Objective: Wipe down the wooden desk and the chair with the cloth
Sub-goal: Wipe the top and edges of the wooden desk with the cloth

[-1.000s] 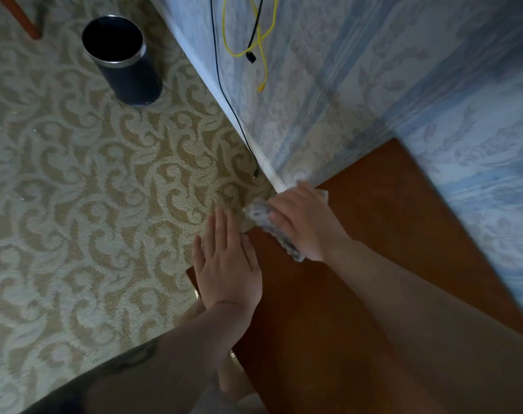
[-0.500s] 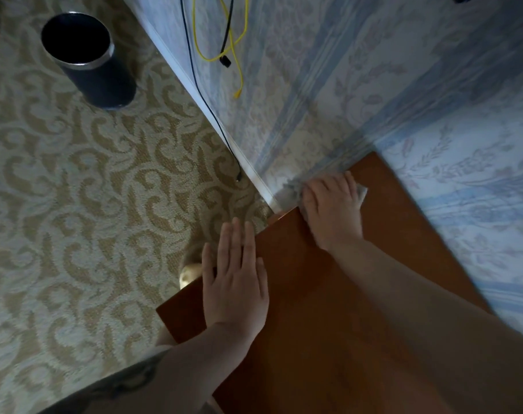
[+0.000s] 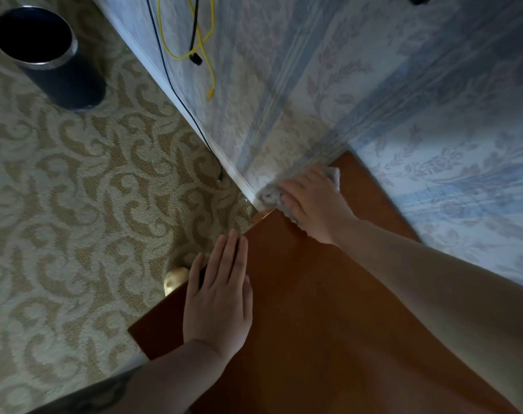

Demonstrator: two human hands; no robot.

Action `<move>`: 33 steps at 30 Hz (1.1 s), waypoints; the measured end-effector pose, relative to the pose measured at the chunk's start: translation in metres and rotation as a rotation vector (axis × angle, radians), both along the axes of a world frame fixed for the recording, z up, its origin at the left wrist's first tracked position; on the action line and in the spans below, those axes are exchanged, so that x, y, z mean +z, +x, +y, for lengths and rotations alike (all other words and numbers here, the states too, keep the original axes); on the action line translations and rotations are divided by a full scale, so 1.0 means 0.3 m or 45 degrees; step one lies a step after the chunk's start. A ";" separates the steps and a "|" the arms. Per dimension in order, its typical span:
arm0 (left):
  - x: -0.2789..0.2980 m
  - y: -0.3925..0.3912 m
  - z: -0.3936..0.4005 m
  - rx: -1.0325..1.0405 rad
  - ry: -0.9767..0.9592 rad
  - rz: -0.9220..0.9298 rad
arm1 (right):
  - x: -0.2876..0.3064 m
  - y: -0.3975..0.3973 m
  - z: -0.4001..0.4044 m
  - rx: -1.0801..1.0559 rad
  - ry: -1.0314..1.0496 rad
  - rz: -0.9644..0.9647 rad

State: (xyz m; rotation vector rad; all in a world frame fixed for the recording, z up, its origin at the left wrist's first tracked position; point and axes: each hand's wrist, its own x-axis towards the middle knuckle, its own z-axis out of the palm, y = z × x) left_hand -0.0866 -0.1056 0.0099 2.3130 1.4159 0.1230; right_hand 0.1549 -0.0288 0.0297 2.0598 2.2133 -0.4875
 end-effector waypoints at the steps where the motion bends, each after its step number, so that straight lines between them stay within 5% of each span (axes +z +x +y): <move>1: 0.001 0.000 -0.001 0.001 0.003 0.003 | 0.006 0.033 -0.002 0.097 -0.047 0.016; 5: 0.002 0.003 -0.002 -0.001 0.015 0.032 | -0.029 0.216 0.022 -0.428 0.100 0.037; 10: -0.005 0.001 -0.005 -0.003 0.021 0.047 | -0.072 0.043 -0.064 -0.954 0.435 0.177; 18: -0.013 0.004 -0.016 -0.003 0.051 0.086 | -0.076 0.014 -0.398 -1.986 0.339 0.009; 20: -0.013 0.008 -0.018 -0.018 0.064 0.090 | -0.062 -0.063 -0.371 -1.887 0.174 0.007; 24: -0.004 0.011 -0.019 -0.092 0.107 0.043 | -0.025 -0.240 -0.474 -0.832 0.173 0.108; 26: 0.001 0.010 -0.024 -0.267 0.142 0.000 | -0.019 -0.229 -0.656 -0.530 0.095 0.086; 28: 0.003 0.003 -0.039 -0.534 0.193 0.003 | -0.032 -0.161 -0.818 -0.558 0.075 0.005; 30: 0.004 -0.003 -0.093 -0.716 0.231 0.035 | -0.042 -0.132 -0.893 -0.912 0.156 0.011; 33: 0.001 0.000 -0.243 -0.679 0.171 0.063 | -0.049 -0.230 -0.839 -1.307 0.311 0.096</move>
